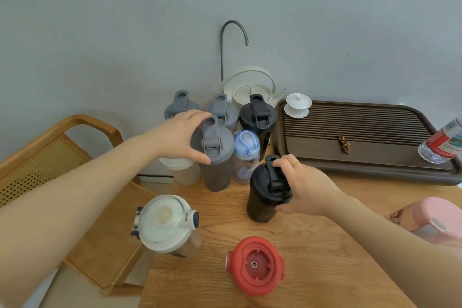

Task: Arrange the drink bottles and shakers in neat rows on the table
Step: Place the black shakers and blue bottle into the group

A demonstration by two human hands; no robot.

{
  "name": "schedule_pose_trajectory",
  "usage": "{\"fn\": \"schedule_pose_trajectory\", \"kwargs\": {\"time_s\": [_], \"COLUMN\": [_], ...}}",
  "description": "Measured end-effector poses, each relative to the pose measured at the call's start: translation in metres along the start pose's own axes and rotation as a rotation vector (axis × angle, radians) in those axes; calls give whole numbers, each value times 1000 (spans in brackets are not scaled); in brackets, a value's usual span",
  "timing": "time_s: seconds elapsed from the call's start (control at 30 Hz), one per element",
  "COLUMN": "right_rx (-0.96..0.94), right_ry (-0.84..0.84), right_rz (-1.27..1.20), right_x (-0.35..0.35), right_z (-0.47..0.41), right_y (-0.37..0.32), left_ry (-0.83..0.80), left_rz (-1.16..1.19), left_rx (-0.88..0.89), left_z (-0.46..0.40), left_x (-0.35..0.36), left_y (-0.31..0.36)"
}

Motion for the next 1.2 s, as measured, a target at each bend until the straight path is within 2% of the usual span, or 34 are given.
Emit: {"fn": "schedule_pose_trajectory", "kwargs": {"time_s": [0.2,0.33,0.4,0.5,0.53,0.63,0.67,0.73,0.8,0.87,0.93,1.03,1.2], "right_rx": [-46,51,-21,-111,-110,-118,-121,-102,-70,-39,22,85,83], "right_ry": [-25,213,140,-96,-121,-60,-47,-58,-69,-18,82,174,3], "right_rz": [121,-223,-117,60,113,217,213,152,135,123,45,-9,82], "right_x": [-6,-50,-53,-35,-29,-21,-19,-15,-18,-29,-47,-67,-48], "right_z": [1,-36,-66,-94,-99,-102,-101,-98,-91,-77,-55,-21,2], "right_y": [-37,-24,-20,-19,-18,-18,-18,-17,-15,-8,4,24,30], "left_ry": [62,104,118,160,210,323,323,213,51,-81,-130,-166,-219], "left_rz": [-9,-135,-194,-255,-273,-394,-428,-420,-386,-418,-452,-462,-432], "left_rx": [44,90,128,189,263,585,660,730,680,500,308,140,27], "left_z": [-2,1,3,8,11,19,19,14,9,2,1,4,3], "left_x": [11,9,11,9,8,12,16,22,24,28,35,52,73], "left_y": [3,3,5,12,16,35,42,60,79,91,100,110,130]}}
Point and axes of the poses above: each hand's wrist, its own z-axis away from the middle knuckle, its own x-axis out of the palm, y = z × x, the point moved 2 cm from there along -z, towards the middle knuckle, and after that the axes turned 1 degree about x, right-handed, at the moved point
